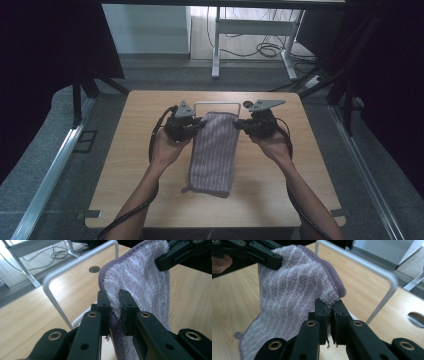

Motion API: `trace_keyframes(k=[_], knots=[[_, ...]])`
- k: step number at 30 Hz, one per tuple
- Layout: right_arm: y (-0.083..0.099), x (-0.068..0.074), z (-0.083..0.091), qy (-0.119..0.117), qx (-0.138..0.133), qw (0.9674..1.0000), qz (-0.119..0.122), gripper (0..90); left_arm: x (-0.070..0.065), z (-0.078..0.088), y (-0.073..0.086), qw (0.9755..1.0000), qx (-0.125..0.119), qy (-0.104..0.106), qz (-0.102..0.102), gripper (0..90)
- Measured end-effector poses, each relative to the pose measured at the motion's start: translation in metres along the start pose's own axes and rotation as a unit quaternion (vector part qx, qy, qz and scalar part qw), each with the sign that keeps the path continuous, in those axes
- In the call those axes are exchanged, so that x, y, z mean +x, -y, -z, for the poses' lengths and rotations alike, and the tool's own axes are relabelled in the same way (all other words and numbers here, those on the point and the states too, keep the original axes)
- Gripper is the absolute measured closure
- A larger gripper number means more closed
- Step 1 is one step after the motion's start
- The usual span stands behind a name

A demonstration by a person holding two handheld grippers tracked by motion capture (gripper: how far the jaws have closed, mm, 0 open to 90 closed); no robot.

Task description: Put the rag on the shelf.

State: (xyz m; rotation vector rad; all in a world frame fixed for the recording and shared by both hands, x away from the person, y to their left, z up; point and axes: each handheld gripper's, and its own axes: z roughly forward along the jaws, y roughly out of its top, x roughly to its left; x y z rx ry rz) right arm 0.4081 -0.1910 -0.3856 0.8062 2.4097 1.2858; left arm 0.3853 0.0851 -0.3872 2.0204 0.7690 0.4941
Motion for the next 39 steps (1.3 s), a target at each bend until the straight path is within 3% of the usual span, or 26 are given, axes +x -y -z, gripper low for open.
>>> trace_keyframes(k=[7, 20, 39], knots=[[-0.023, -0.006, 0.01, 0.016, -0.013, 0.9998, 0.008, 84.5, 0.007, 0.005, -0.021, 0.9998, -0.009, -0.012, -0.012, 80.2], [-0.062, -0.022, 0.024, 0.045, -0.037, 0.9982, 0.013, 84.4, 0.025, 0.008, -0.058, 0.9996, -0.019, -0.018, -0.006, 80.1], [-0.11, -0.043, 0.025, 0.079, -0.062, 0.9949, 0.003, 84.0, 0.053, 0.011, -0.105, 0.999, -0.022, -0.039, -0.001, 80.0]])
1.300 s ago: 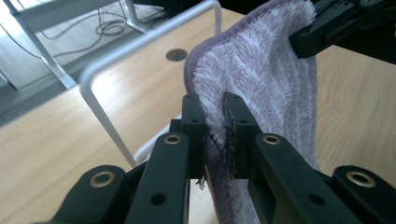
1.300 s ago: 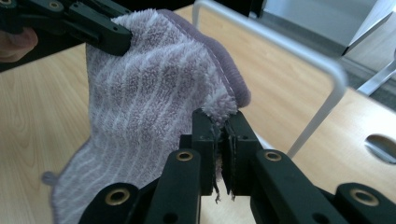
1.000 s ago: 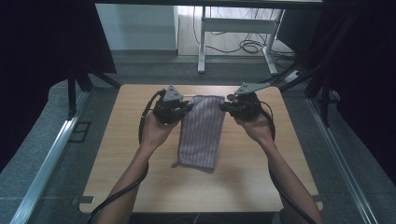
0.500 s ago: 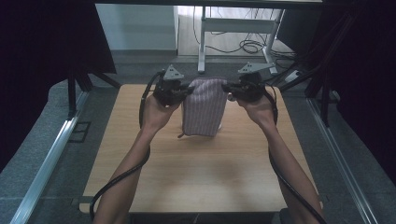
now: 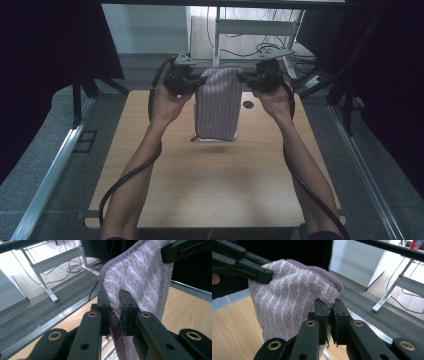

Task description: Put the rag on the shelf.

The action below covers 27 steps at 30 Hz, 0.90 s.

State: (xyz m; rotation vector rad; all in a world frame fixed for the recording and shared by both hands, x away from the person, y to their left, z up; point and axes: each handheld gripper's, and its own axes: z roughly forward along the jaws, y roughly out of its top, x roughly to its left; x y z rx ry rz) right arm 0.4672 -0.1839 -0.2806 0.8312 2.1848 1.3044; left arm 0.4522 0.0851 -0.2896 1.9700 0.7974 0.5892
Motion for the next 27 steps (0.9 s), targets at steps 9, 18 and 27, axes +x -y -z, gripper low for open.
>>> trace_keyframes(k=[9, 18, 27], knots=[[-0.019, -0.008, -0.009, 0.017, -0.01, 0.9998, -0.001, 83.9, 0.015, -0.005, -0.012, 0.9998, -0.004, -0.009, 0.015, 79.9], [-0.025, -0.015, -0.021, 0.034, -0.023, 0.9992, -0.001, 84.0, 0.025, -0.011, -0.018, 0.9994, -0.018, -0.027, 0.007, 79.8], [-0.029, -0.025, -0.04, 0.052, -0.032, 0.9981, -0.011, 83.7, 0.037, -0.028, -0.022, 0.9986, -0.015, -0.05, 0.013, 79.4]])
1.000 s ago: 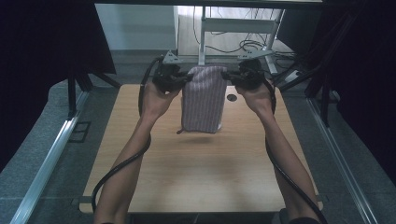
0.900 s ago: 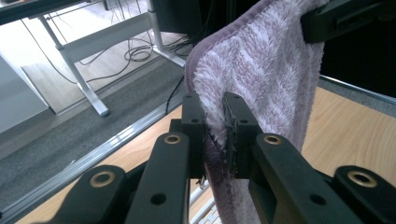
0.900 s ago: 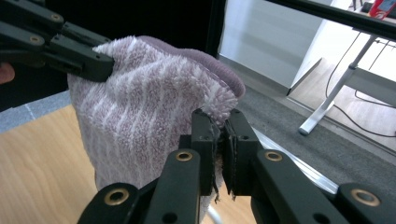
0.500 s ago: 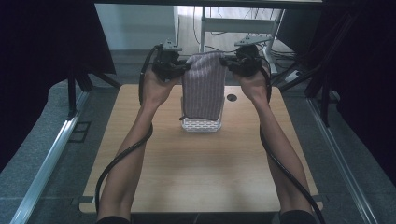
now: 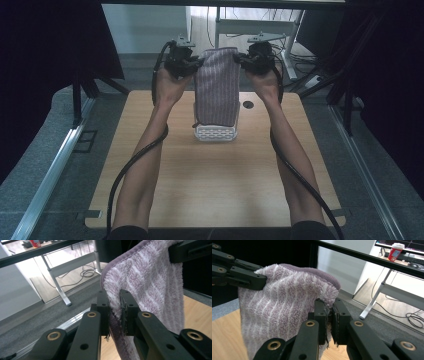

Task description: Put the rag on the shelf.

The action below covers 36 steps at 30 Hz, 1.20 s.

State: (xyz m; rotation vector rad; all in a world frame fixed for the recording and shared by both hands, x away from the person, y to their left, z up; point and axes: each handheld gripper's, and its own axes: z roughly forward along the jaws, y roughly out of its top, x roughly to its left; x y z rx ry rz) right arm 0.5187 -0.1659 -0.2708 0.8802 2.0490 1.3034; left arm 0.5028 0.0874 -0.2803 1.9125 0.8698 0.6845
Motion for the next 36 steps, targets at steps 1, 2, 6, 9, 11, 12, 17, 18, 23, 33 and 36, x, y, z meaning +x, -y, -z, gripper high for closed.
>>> trace_keyframes(k=[1, 2, 6, 9, 11, 12, 17, 18, 23, 33, 36], knots=[[0.0, 0.0, 0.0, 0.0, 0.0, 1.0, 0.0, 83.7, 0.0, -0.002, 0.0, 1.0, 0.0, -0.003, 0.001, 79.4], [0.002, -0.002, -0.005, 0.002, -0.001, 1.0, -0.004, 83.7, 0.0, -0.007, 0.002, 0.9999, -0.001, -0.014, 0.001, 79.3], [0.008, -0.004, -0.012, 0.006, 0.001, 1.0, -0.007, 83.7, 0.0, -0.016, 0.006, 0.9996, -0.003, -0.029, 0.0, 79.2], [0.015, -0.007, -0.022, 0.013, 0.005, 0.9998, -0.011, 83.7, 0.0, -0.03, 0.011, 0.9989, 0.002, -0.047, -0.001, 79.2], [0.018, -0.008, -0.027, 0.017, 0.009, 0.9997, -0.013, 83.8, 0.0, -0.033, 0.012, 0.9987, 0.004, -0.051, -0.002, 79.1], [0.02, -0.009, -0.03, 0.021, 0.012, 0.9996, -0.012, 83.8, -0.001, -0.04, 0.015, 0.9982, 0.009, -0.059, -0.005, 79.1], [0.03, -0.011, -0.044, 0.026, 0.033, 0.999, -0.011, 83.8, 0.0, -0.057, 0.025, 0.9969, 0.039, -0.068, -0.008, 78.6], [0.032, -0.01, -0.047, 0.028, 0.037, 0.9989, -0.011, 83.8, 0.0, -0.06, 0.027, 0.9966, 0.044, -0.07, -0.007, 78.5], [0.047, -0.01, -0.061, 0.024, 0.063, 0.9977, -0.011, 83.7, 0.0, -0.071, 0.036, 0.9945, 0.075, -0.072, -0.012, 77.9], [0.07, -0.008, -0.076, 0.014, 0.103, 0.9944, -0.019, 81.3, 0.001, -0.092, 0.057, 0.9882, 0.144, -0.052, -0.003, 72.7], [0.075, -0.009, -0.078, 0.007, 0.112, 0.9934, -0.027, 75.1, 0.0, -0.094, 0.06, 0.987, 0.151, -0.056, -0.007, 61.6]])
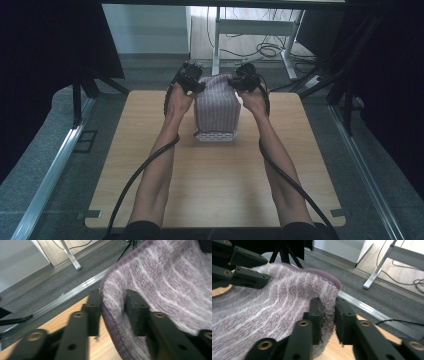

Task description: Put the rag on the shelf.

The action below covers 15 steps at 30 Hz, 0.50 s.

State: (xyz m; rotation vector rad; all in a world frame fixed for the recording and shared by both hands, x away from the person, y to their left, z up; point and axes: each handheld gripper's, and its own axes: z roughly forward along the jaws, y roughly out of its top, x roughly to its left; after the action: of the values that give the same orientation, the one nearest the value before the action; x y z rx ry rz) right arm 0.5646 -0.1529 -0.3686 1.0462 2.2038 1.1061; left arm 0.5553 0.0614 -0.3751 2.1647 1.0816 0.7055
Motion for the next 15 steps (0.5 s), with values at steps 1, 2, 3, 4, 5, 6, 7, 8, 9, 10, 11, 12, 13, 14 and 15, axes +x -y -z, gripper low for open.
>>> trace_keyframes(k=[1, 2, 3, 4, 5, 6, 7, 8, 9, 10, 11, 12, 13, 14, 15], knots=[[0.001, 0.0, 0.0, -0.004, 0.0, 1.0, -0.006, 72.9, 0.0, 0.0, 0.0, 1.0, 0.001, 0.003, 0.004, 57.8], [0.001, 0.0, 0.0, -0.004, 0.0, 1.0, -0.006, 72.9, 0.0, 0.0, 0.0, 1.0, 0.001, 0.003, 0.004, 54.4], [0.002, -0.001, -0.001, -0.008, 0.001, 0.9999, -0.01, 71.1, 0.0, 0.0, 0.001, 1.0, 0.001, 0.003, 0.005, 54.4], [0.003, -0.002, 0.0, -0.013, 0.0, 0.9998, -0.013, 69.4, 0.0, 0.001, 0.001, 1.0, 0.0, -0.002, 0.006, 51.5], [0.003, -0.003, 0.001, -0.02, -0.002, 0.9997, -0.016, 65.9, 0.001, 0.003, 0.001, 0.9999, -0.004, 0.005, 0.014, 47.2], [0.003, -0.003, 0.002, -0.025, 0.0, 0.9996, -0.017, 64.8, 0.002, 0.005, 0.001, 0.9998, -0.007, 0.005, 0.017, 45.0], [0.003, -0.003, 0.003, -0.025, 0.0, 0.9996, -0.016, 63.6, 0.003, 0.007, 0.001, 0.9997, -0.01, 0.004, 0.021, 43.5], [0.003, -0.003, 0.004, -0.023, -0.001, 0.9996, -0.014, 62.0, 0.004, 0.009, 0.0, 0.9995, -0.012, 0.009, 0.027, 42.0], [0.003, -0.004, 0.005, -0.027, -0.002, 0.9995, -0.018, 59.7, 0.004, 0.009, 0.0, 0.9995, -0.012, 0.009, 0.027, 40.0], [0.003, -0.005, 0.006, -0.036, -0.002, 0.9991, -0.023, 58.0, 0.005, 0.011, 0.0, 0.9993, -0.013, 0.016, 0.032, 38.3], [0.003, -0.005, 0.006, -0.036, -0.002, 0.9991, -0.023, 58.0, 0.006, 0.013, 0.0, 0.999, -0.016, 0.02, 0.038, 38.3], [0.003, -0.005, 0.008, -0.043, -0.001, 0.9987, -0.027, 53.9, 0.008, 0.017, 0.001, 0.9981, -0.023, 0.033, 0.046, 35.1], [0.003, -0.005, 0.01, -0.045, -0.003, 0.9986, -0.028, 52.2, 0.009, 0.019, 0.001, 0.9974, -0.028, 0.041, 0.053, 33.1], [0.004, -0.005, 0.01, -0.053, -0.003, 0.9981, -0.031, 49.7, 0.009, 0.022, 0.001, 0.997, -0.032, 0.044, 0.056, 31.5], [0.004, -0.005, 0.01, -0.053, -0.003, 0.9981, -0.031, 49.7, 0.009, 0.022, 0.001, 0.997, -0.032, 0.044, 0.056, 30.4]])
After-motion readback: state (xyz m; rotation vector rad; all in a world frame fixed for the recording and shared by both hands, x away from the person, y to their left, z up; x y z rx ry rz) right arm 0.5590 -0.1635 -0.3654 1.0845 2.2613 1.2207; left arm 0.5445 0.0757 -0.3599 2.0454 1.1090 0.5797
